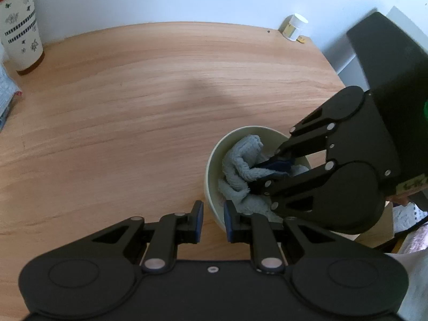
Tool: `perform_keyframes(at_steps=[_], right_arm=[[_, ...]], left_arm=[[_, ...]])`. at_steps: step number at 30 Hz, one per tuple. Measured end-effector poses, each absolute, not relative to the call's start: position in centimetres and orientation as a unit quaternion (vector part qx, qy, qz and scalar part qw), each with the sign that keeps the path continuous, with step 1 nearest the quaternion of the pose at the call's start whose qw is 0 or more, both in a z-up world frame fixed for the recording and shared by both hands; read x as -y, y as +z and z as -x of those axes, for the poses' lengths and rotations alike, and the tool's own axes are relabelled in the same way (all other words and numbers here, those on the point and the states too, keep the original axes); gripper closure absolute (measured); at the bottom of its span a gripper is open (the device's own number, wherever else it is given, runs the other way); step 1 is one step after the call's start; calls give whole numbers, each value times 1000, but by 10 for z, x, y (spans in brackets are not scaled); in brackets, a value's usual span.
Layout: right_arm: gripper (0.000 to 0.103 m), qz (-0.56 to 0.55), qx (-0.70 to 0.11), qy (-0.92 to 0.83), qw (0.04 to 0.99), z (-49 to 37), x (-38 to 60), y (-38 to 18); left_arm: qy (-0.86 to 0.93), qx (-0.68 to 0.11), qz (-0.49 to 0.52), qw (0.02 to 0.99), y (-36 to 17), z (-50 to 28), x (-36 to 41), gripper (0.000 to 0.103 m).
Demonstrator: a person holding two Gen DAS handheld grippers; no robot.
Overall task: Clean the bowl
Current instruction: 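Lift the cloth out of the bowl with the right gripper while the left gripper holds the rim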
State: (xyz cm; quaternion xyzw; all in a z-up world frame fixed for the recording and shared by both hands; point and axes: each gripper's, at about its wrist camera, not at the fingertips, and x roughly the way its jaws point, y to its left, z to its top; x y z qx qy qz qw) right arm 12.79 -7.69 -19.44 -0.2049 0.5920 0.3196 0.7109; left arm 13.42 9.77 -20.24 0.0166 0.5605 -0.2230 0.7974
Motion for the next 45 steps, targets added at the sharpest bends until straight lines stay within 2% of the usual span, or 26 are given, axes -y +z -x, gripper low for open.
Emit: perform_keyframes(at_steps=[8, 12, 17, 25, 36, 39, 45], right_arm=[[91, 85, -580, 315, 746, -138, 117, -157], [91, -13, -555, 305, 774, -145, 160, -129], [91, -81, -520, 255, 811, -152, 217, -120], [91, -123, -539, 210, 807, -139, 256, -144], [91, -152, -557, 210, 789, -132, 261, -170], [91, -163, -560, 209, 785, -134, 263, -178], [91, -177, -563, 204, 781, -135, 272, -183]], left_arm=[[-222, -553, -21, 803, -190, -133, -95, 87], [-221, -544, -26, 809, -177, -132, -92, 86], [-238, -534, -33, 811, -164, -128, -79, 67], [-309, -542, -90, 777, -169, -114, -31, 66], [-301, -554, -132, 765, -196, -106, 12, 66], [-299, -548, -155, 766, -203, -102, 22, 76], [-291, -544, -199, 761, -212, -90, 30, 81]])
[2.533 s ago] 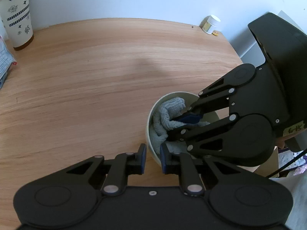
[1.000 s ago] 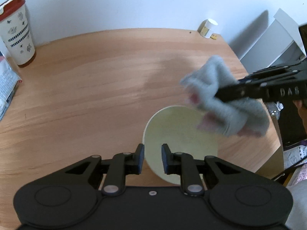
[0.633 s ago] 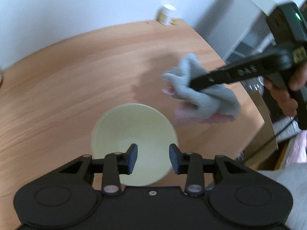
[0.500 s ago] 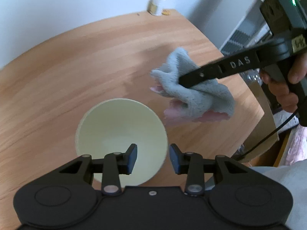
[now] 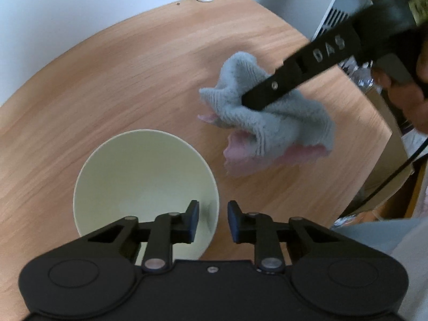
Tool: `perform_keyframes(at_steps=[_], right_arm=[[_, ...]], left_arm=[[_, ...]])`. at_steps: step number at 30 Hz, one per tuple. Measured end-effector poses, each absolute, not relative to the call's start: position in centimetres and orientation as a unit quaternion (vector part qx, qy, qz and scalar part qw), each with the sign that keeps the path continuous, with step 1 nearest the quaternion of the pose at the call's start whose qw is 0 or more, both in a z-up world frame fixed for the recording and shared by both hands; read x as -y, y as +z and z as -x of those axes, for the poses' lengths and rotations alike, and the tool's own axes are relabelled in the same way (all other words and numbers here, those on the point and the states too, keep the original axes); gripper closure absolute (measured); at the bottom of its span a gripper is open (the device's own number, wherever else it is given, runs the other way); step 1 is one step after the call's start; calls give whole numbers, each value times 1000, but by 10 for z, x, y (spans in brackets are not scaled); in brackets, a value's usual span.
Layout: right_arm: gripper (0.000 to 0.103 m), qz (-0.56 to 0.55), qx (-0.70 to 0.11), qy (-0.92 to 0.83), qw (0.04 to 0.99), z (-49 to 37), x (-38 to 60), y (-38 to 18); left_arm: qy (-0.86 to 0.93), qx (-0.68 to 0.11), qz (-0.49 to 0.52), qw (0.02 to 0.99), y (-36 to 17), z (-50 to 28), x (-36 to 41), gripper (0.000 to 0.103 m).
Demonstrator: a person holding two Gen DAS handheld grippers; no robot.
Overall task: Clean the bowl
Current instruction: 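Lift the cloth out of the bowl with the right gripper while the left gripper holds the rim, then tilt the bowl up with the left gripper while the right gripper wipes its outer wall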
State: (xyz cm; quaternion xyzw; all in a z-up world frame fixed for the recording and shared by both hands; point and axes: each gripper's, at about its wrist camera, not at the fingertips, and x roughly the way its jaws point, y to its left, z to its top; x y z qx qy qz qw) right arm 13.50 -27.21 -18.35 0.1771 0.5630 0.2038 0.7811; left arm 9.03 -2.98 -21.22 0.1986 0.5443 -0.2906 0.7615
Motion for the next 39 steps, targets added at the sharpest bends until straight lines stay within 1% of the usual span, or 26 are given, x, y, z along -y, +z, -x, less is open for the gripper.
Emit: perform_keyframes(at_steps=[2, 5, 13, 22, 27, 28, 29, 33, 39], right_arm=[[91, -179, -564, 203, 780, -135, 275, -185], [91, -176, -565, 209, 778, -133, 275, -186], [91, -162, -563, 232, 776, -124, 275, -189], [91, -145, -556, 254, 778, -116, 275, -193], [91, -160, -554, 260, 775, -111, 280, -196], [91, -163, -554, 261, 774, -110, 282, -197], [91, -167, -554, 260, 773, -109, 283, -199], [91, -186, -553, 257, 771, -108, 291, -203], [91, -196, -548, 259, 771, -111, 297, -203]], left_arm=[[-282, -538, -217, 764, -215, -86, 34, 81], [-268, -538, -218, 769, -216, -84, 34, 83], [-225, -512, -271, 784, -224, -67, 51, 83], [-173, -489, -279, 808, -229, -56, 66, 80], [-175, -488, -291, 804, -226, -52, 72, 80], [-178, -491, -295, 800, -226, -52, 74, 81], [-179, -490, -302, 798, -226, -52, 76, 86], [-184, -485, -319, 793, -223, -50, 85, 89], [-188, -480, -308, 800, -210, -50, 90, 93]])
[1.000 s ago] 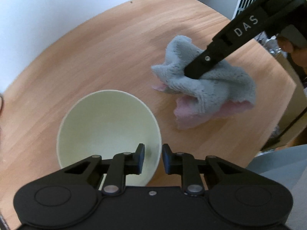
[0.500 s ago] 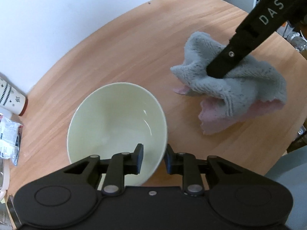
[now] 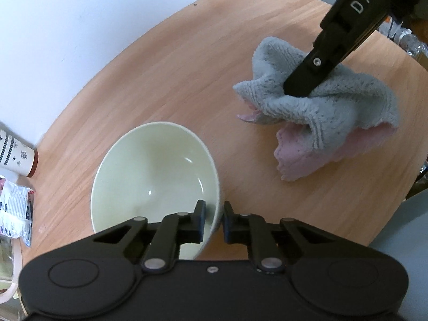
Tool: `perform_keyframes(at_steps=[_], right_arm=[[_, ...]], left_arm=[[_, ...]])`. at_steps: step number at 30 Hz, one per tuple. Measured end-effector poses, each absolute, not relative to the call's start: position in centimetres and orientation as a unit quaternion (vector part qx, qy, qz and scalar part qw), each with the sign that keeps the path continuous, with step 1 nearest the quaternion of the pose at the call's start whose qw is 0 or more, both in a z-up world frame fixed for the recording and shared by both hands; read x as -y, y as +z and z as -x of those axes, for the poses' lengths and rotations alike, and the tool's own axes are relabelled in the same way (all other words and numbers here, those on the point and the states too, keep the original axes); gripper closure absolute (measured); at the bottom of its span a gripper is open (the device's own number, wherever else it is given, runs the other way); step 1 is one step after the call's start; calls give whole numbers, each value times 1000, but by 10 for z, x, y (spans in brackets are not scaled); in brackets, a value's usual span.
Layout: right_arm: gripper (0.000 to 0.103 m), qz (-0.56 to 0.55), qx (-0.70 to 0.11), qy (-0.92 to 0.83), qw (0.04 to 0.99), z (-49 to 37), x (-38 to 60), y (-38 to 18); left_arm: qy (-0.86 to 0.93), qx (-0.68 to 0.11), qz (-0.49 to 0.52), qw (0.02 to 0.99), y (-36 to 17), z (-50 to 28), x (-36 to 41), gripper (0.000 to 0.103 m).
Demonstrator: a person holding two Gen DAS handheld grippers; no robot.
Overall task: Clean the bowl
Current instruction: 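Tilt the bowl up with the left gripper while the right gripper wipes its outer wall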
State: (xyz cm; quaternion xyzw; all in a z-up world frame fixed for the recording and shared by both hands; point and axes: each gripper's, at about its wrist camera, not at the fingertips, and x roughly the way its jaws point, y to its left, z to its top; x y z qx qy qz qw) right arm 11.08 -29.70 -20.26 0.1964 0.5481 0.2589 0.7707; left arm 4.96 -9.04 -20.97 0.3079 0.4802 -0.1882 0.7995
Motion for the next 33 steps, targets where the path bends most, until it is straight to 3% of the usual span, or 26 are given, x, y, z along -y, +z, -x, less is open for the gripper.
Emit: perform_keyframes(at_steps=[22, 33], right_arm=[[91, -234, -493, 322, 773, -127, 263, -168], [91, -265, -484, 398, 733, -143, 229, -159]], left_arm=[[-275, -488, -19, 829, -136, -74, 42, 94], [-319, -465, 38, 825, -110, -77, 26, 94]])
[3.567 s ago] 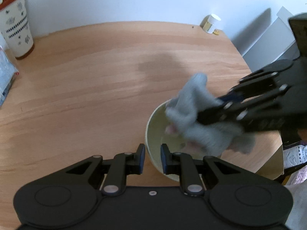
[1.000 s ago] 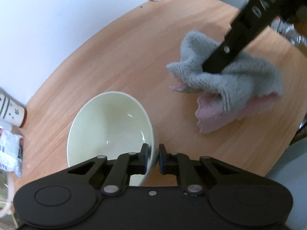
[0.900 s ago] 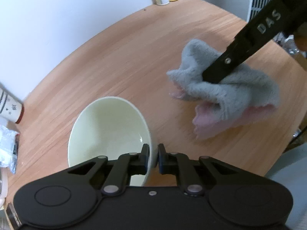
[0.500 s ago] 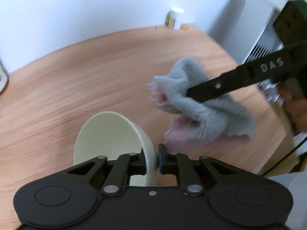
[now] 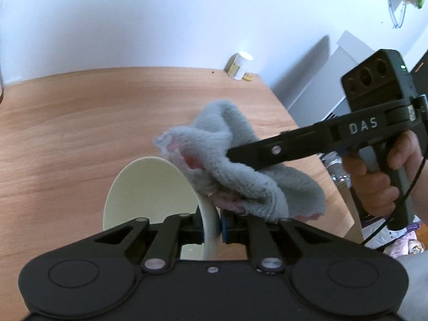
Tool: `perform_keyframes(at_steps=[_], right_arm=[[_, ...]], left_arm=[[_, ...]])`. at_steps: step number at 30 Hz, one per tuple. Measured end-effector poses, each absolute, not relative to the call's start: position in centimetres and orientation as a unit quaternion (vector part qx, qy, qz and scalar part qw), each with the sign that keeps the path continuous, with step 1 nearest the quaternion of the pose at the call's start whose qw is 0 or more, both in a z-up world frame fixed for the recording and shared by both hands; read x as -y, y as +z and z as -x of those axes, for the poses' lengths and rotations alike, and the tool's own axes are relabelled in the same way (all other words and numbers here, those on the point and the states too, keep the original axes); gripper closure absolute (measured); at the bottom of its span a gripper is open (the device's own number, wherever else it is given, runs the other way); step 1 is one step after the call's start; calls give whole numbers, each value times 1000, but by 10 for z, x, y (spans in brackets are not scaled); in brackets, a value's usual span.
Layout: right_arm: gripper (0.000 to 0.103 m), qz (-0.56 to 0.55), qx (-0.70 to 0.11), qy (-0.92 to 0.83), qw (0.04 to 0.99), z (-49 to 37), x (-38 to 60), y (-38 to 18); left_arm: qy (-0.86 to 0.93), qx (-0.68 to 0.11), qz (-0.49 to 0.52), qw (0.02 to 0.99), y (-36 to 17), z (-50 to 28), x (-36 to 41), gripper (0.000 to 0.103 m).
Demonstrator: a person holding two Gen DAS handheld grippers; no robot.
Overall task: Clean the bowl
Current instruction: 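Tilt the bowl up with the left gripper while the right gripper wipes its outer wall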
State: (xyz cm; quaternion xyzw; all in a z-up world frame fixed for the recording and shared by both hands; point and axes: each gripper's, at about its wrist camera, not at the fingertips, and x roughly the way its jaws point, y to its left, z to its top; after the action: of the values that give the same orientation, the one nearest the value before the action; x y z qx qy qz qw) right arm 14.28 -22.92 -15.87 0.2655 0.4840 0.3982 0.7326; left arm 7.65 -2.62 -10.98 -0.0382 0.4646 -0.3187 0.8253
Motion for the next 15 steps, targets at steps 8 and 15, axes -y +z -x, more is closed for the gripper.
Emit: perform_keyframes(at_steps=[8, 15], right_arm=[[91, -290, -476, 394, 731, -155, 215, -160], [91, -321, -494, 338, 734, -173, 207, -185]], left_arm=[[-327, -458, 64, 824, -127, -82, 2, 92], [-337, -461, 60, 819, -141, -81, -1, 91]])
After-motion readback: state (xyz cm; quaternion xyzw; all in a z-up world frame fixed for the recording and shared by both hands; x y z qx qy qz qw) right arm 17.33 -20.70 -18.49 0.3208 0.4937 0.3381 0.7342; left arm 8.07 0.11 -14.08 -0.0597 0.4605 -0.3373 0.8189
